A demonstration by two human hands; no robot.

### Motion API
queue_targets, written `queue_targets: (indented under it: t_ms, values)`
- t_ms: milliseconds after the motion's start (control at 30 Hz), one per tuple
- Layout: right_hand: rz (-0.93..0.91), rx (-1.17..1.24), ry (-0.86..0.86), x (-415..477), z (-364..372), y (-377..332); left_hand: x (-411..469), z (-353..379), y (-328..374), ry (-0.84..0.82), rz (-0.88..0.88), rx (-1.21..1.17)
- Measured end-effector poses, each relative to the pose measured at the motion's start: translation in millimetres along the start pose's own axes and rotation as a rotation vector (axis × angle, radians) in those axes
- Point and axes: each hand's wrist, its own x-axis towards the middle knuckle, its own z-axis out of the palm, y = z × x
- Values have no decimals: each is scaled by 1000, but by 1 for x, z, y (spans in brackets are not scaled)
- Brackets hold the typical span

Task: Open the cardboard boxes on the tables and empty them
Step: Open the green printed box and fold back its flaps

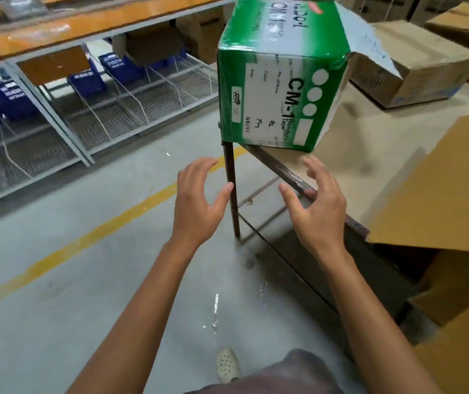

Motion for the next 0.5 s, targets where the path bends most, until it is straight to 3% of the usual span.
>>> queue_targets:
  t_ms: [500]
  values:
    - [-69, -150, 235, 235, 42, 11, 282, 67, -27, -46, 219, 53]
